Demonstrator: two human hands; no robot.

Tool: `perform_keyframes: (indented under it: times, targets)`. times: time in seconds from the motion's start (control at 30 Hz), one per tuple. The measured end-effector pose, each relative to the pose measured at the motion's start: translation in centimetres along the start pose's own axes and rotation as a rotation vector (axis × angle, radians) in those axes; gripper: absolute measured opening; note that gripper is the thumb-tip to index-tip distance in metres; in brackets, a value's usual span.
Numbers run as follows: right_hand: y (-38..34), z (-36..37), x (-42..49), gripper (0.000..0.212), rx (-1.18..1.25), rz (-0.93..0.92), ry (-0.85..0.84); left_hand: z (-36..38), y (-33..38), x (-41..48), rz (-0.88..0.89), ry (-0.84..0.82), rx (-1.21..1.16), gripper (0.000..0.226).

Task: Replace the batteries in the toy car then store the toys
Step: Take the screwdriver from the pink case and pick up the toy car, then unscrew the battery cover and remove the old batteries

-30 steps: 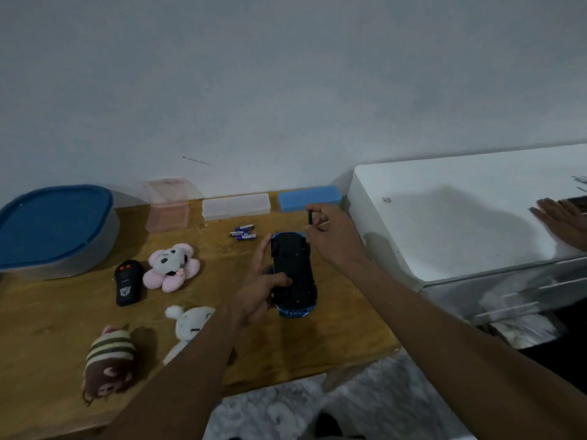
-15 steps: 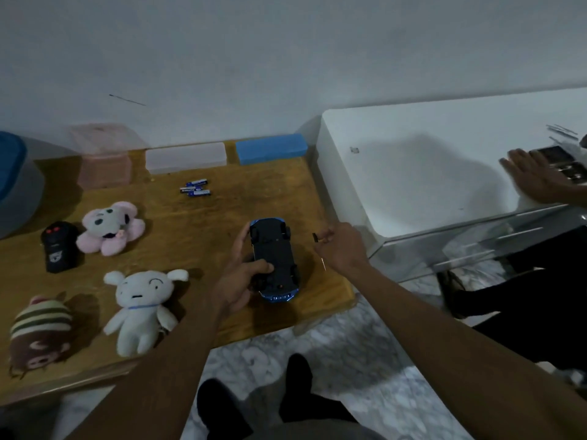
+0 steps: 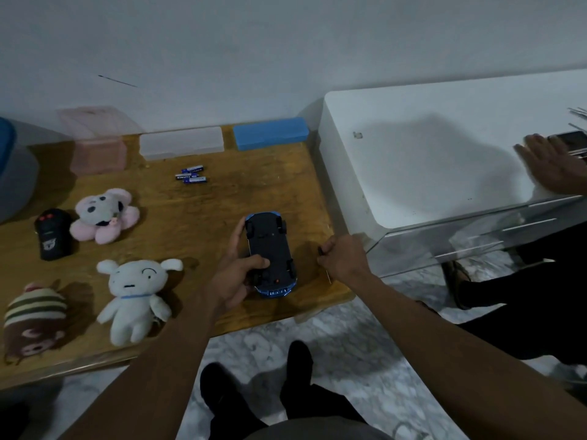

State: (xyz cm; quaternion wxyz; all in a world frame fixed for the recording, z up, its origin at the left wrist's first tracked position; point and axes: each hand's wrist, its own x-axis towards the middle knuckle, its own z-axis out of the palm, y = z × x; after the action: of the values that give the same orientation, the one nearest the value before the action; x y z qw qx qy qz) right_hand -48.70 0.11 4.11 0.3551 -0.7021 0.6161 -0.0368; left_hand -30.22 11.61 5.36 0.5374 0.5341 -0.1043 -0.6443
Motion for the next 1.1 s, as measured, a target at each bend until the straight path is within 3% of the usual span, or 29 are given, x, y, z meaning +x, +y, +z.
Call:
perform_keyframes:
  times: [0.63, 0.9, 1.1]
  targets:
    - [-0.1, -0.3, -0.4, 0.025, 0.012, 0.017, -0.014, -0.4, 0.7, -1.0, 0.016, -0.02, -0.019, 0.094]
    - [-2.0, -1.6, -0.5, 0.02, -0.022, -0.016, 0.034, -0.9, 2.5, -1.5, 0.039, -0.046, 0.005, 0.092]
    - [-8.4, -3.4, -0.4, 0.016, 0.067, -0.207, -0.022, -1.5, 5.0, -1.9, 0.075, -0.039, 0.073, 0.092]
